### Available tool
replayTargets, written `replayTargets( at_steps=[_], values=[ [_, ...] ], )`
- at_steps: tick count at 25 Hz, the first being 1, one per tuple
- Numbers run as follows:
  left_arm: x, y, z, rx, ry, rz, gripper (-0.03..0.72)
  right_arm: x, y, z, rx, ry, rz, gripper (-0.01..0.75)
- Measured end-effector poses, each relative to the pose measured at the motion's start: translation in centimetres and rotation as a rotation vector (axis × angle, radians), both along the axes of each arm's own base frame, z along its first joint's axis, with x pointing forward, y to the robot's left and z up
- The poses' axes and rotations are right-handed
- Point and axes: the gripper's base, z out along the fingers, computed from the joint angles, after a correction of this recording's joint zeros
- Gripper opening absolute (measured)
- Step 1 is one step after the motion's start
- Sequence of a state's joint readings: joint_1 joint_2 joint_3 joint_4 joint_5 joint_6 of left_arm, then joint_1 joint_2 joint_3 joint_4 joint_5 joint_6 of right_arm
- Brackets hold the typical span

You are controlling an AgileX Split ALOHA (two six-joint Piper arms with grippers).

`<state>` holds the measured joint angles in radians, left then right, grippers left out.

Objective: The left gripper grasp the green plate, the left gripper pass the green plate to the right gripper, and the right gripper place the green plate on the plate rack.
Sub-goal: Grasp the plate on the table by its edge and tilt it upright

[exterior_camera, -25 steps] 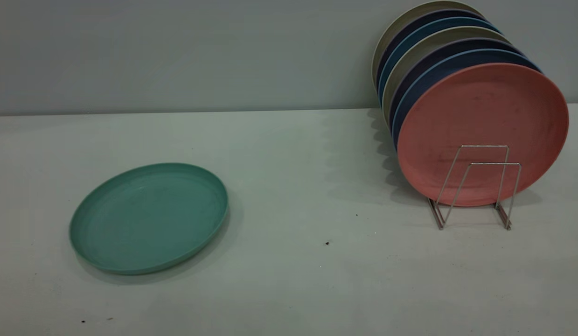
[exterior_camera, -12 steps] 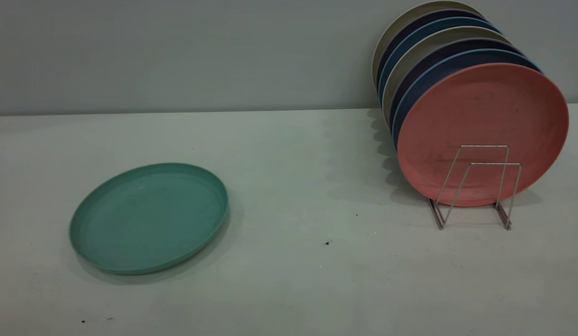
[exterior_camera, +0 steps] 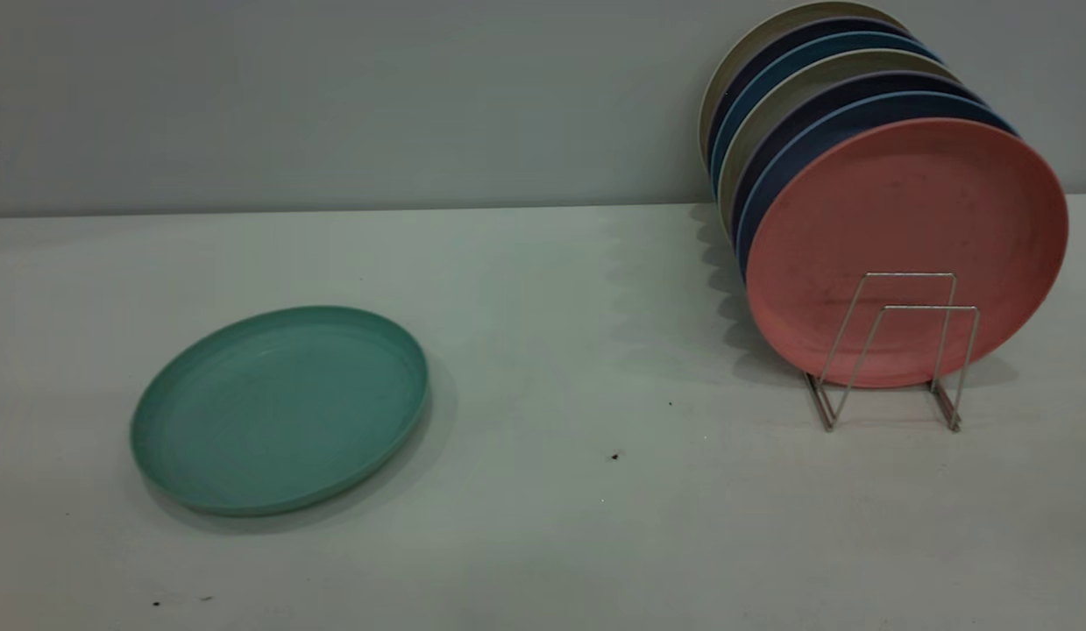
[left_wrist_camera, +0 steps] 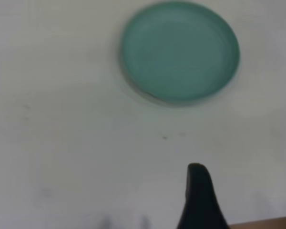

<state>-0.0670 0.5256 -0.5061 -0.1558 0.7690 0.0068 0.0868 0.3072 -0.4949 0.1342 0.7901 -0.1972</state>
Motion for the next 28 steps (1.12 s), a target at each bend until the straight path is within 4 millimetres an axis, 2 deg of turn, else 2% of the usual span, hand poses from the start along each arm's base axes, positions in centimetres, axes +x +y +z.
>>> replayTargets(
  at_steps=[4,8,12,18,23,28],
  values=[
    [4.9,-0.7,-1.9,-0.048,0.109,0.009,0.518,2.8,0.5,-0.5,-0.016,0.071,0.038,0.44],
    [9.1,-1.1,-4.8,-0.071,0.211,0.015,0.518,4.6,0.9,-1.1,-0.025,0.126,0.075,0.44],
    [13.1,-1.7,-7.7,-0.065,0.32,-0.032,0.518,5.7,1.1,-1.4,-0.022,0.144,0.09,0.44],
    [19.1,-1.9,-11.9,-0.113,0.416,-0.03,0.518,6.1,1.1,-1.4,-0.02,0.126,0.087,0.44],
    [22.1,0.3,-15.9,-0.233,0.482,0.057,0.518,6.2,1.1,-1.3,-0.019,0.111,0.082,0.44],
    [22.9,2.2,-18.1,-0.339,0.468,0.12,0.518,6.2,1.1,-1.3,-0.019,0.108,0.082,0.44]
  ],
)
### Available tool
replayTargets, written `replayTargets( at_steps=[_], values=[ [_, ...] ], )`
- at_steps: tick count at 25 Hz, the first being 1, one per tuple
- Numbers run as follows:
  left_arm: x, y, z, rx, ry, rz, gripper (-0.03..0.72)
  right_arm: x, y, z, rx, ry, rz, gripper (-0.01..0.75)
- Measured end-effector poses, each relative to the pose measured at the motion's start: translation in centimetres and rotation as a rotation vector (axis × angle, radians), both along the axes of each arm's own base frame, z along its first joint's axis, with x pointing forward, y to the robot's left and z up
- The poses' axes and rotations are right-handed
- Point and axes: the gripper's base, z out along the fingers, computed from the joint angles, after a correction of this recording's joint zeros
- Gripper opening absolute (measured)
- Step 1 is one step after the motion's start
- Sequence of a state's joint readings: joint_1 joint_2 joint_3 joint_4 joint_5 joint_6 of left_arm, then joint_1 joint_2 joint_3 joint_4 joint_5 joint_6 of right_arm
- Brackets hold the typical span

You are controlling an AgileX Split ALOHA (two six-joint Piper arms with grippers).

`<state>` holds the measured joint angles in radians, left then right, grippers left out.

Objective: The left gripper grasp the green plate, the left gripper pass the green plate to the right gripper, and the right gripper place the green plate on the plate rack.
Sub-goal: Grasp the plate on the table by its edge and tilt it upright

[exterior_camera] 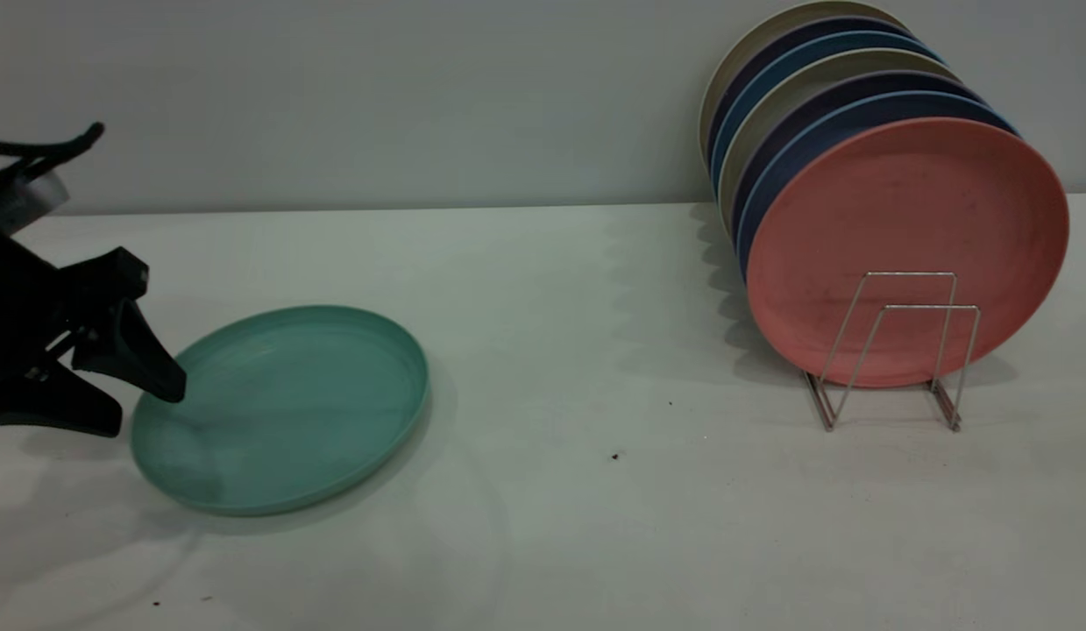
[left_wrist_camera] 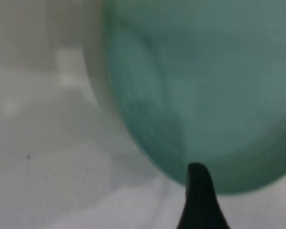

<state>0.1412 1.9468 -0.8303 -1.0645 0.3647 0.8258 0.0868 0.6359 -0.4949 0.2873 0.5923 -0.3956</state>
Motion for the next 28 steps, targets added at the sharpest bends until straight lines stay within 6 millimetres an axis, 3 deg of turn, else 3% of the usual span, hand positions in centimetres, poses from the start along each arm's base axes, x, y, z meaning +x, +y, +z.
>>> replayTargets(
  at_steps=[7,14,23,28],
  values=[
    [0.0,2.7,-1.9,-0.02,0.032,0.1,0.518,0.0,0.0,0.0,0.0,-0.004,-0.001,0.44],
    [-0.3,2.6,-4.5,-0.033,0.082,0.109,0.518,0.0,0.0,0.0,0.0,-0.005,-0.002,0.44],
    [0.7,2.2,-6.3,-0.118,-0.028,0.162,0.516,0.0,0.0,0.0,0.0,-0.005,-0.002,0.44],
    [0.7,2.0,-7.3,-0.153,-0.033,0.175,0.455,0.0,0.0,0.0,0.0,-0.005,-0.002,0.44]
  ],
)
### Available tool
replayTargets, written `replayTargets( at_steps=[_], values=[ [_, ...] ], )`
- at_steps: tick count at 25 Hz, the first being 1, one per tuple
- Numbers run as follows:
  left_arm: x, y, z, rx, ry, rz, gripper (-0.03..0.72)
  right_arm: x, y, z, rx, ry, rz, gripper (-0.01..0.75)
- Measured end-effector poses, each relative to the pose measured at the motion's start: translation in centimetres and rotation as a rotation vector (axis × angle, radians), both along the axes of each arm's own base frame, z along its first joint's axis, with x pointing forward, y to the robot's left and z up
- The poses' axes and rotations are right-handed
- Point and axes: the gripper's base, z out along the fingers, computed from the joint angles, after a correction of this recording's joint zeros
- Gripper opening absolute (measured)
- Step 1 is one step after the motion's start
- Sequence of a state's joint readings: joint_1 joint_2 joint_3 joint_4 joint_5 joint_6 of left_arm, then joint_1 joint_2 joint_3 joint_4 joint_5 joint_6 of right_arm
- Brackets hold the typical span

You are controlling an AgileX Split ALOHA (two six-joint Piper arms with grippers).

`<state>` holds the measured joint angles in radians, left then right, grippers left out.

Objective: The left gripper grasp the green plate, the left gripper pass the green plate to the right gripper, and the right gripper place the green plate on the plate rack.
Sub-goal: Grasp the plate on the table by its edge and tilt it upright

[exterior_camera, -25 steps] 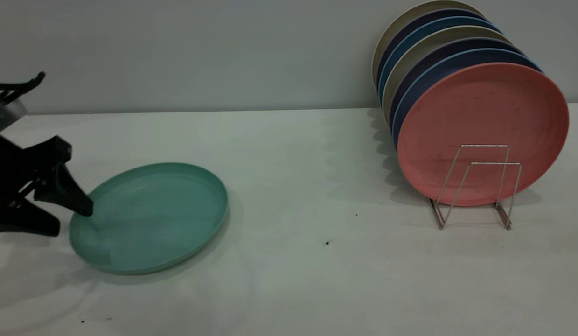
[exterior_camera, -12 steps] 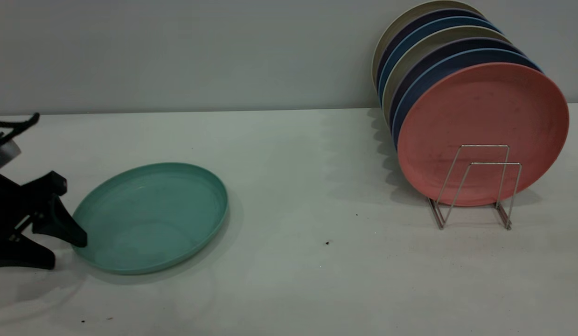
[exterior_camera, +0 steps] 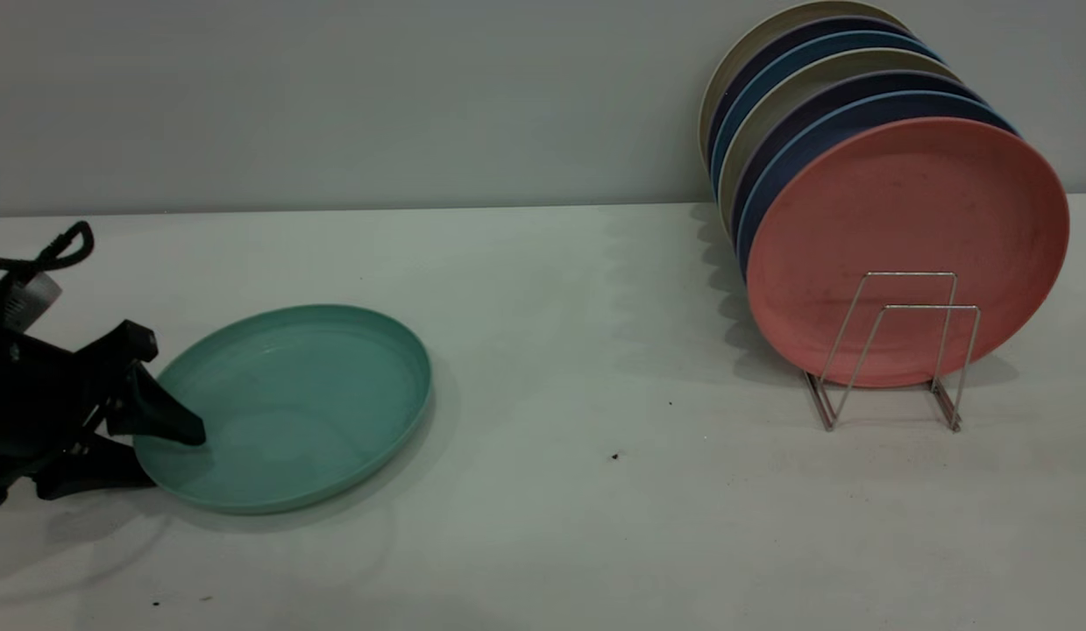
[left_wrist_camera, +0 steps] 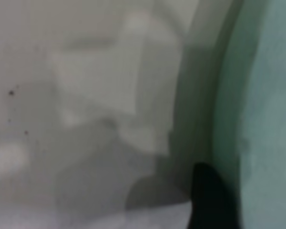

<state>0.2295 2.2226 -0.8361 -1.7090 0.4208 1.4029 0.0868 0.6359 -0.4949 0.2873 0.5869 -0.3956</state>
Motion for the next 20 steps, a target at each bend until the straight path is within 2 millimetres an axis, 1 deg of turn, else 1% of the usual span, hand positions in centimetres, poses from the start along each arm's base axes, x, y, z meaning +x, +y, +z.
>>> replayTargets(
  at_steps=[2,3,8,9,11,16,20],
  values=[
    [0.0,0.0,-0.1,-0.001,0.001,-0.004,0.398,0.0,0.0,0.0,0.001,0.0,0.0,0.44],
    [0.0,0.0,-0.1,-0.001,0.002,-0.002,0.355,0.0,0.0,0.0,0.005,0.0,0.0,0.44],
    [0.0,0.1,-0.2,0.015,-0.009,-0.012,0.083,0.0,0.2,0.1,0.046,0.005,-0.002,0.44],
    [0.1,0.1,-0.2,0.023,-0.02,-0.017,0.046,0.0,0.3,0.1,0.054,0.009,-0.002,0.44],
    [0.2,0.2,-0.2,0.05,-0.05,-0.056,0.021,-0.1,0.4,0.1,0.078,0.015,-0.001,0.44],
    [0.7,0.3,0.0,0.09,-0.108,-0.121,0.016,-0.2,0.8,0.1,0.144,0.041,0.008,0.44],
    [1.4,-0.1,1.1,0.112,-0.193,-0.203,0.016,0.2,1.4,-0.1,0.194,0.062,0.041,0.44]
  ],
)
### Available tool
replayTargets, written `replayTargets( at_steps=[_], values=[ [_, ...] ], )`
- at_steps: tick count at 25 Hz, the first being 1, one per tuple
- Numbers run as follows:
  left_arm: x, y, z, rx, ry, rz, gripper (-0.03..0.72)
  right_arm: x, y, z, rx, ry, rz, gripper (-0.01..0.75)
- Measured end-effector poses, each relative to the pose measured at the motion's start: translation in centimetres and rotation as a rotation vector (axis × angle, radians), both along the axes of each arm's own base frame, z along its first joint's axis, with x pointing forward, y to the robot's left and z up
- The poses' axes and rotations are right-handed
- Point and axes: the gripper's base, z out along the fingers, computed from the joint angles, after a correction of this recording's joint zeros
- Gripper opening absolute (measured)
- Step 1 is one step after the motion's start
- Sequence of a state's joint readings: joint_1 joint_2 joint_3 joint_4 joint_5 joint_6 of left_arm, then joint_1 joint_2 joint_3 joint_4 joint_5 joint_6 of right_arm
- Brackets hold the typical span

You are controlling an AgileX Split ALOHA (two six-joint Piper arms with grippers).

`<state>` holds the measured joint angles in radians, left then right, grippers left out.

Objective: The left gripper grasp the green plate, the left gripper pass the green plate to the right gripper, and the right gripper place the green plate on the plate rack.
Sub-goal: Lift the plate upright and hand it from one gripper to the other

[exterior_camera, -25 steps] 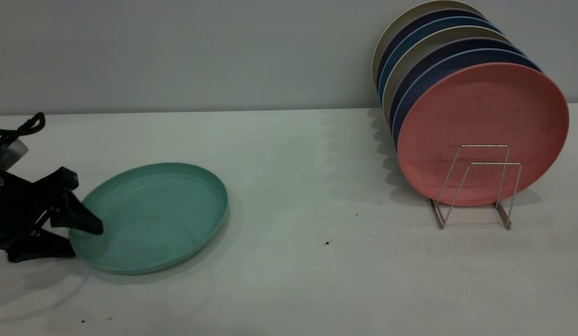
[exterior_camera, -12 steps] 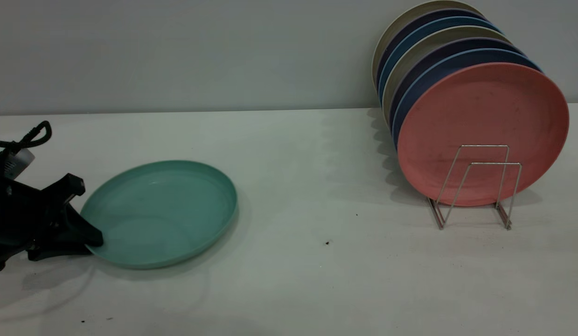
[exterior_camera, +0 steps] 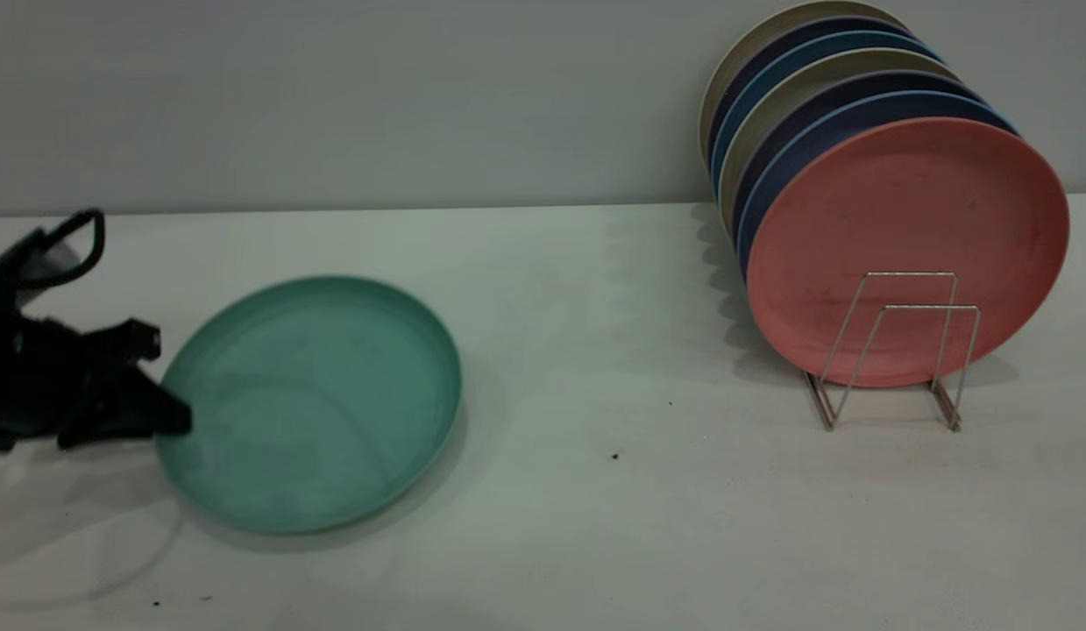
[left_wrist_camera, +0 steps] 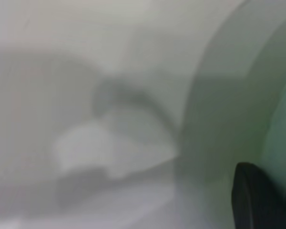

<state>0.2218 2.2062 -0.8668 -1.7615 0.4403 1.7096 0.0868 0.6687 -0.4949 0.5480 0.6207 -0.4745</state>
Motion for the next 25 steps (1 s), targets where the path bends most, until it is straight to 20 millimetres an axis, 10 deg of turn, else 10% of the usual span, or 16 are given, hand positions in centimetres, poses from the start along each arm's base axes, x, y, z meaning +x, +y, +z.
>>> replayTargets(
  at_steps=[11,25],
  values=[
    [1.5,-2.1,5.1,-0.112,-0.223,-0.163,0.015,5.6,1.6,-2.7,0.119,0.068,0.064,0.44],
    [0.7,-8.2,5.4,-0.192,-0.194,-0.363,0.015,11.3,3.7,-9.4,0.317,0.199,0.156,0.44]
  ],
)
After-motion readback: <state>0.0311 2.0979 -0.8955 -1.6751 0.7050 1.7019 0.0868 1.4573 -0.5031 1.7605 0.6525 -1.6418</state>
